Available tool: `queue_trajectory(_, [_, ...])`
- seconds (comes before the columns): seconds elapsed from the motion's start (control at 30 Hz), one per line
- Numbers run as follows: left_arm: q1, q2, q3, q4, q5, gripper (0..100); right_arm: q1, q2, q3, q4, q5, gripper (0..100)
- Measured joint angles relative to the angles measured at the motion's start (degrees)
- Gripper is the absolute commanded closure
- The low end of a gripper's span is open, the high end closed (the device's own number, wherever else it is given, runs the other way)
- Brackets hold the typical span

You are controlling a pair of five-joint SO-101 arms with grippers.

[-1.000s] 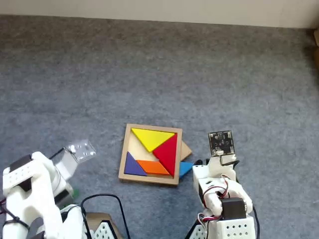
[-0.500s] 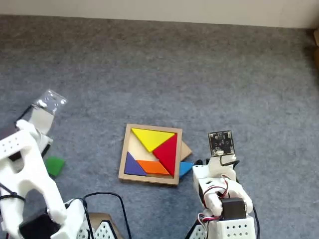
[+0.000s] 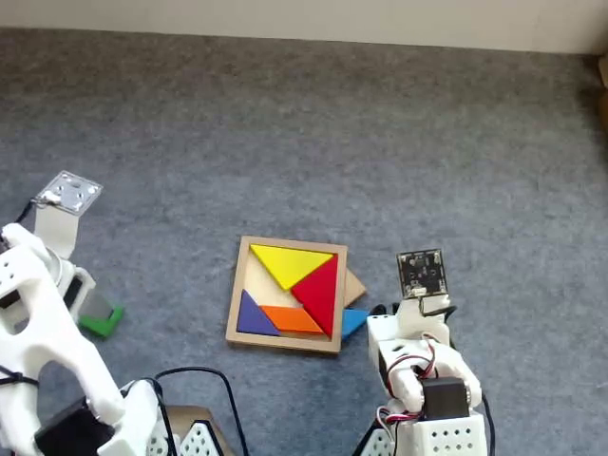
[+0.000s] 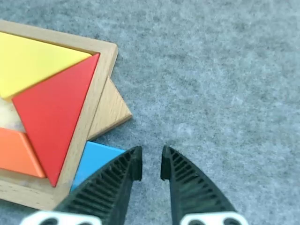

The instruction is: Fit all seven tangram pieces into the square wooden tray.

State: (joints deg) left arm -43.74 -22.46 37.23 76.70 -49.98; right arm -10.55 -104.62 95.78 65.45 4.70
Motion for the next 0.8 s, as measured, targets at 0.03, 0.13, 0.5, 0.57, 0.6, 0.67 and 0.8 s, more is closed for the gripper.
queue_trajectory(0.03, [-0.09,0.0,0.88,-0.26,0.0,72,0.0,0.0,0.0,0.0,0.0,92.2])
queue_trajectory(0.13, [-0.09,0.0,3.78,-3.87,0.0,72,0.0,0.0,0.0,0.0,0.0,92.2])
queue_trajectory(0.5, [-0.09,0.0,15.65,-17.32,0.26,72,0.0,0.0,0.0,0.0,0.0,92.2])
queue_trajectory(0.57, [-0.09,0.0,16.7,-18.2,0.26,72,0.0,0.0,0.0,0.0,0.0,92.2])
queue_trajectory(0.6, [-0.09,0.0,16.97,-18.64,0.26,72,0.0,0.0,0.0,0.0,0.0,92.2])
queue_trajectory(0.67, [-0.09,0.0,17.67,-19.6,0.26,72,0.0,0.0,0.0,0.0,0.0,92.2])
queue_trajectory(0.8, [-0.09,0.18,18.11,-20.84,0.35,72,0.0,0.0,0.0,0.0,0.0,92.2])
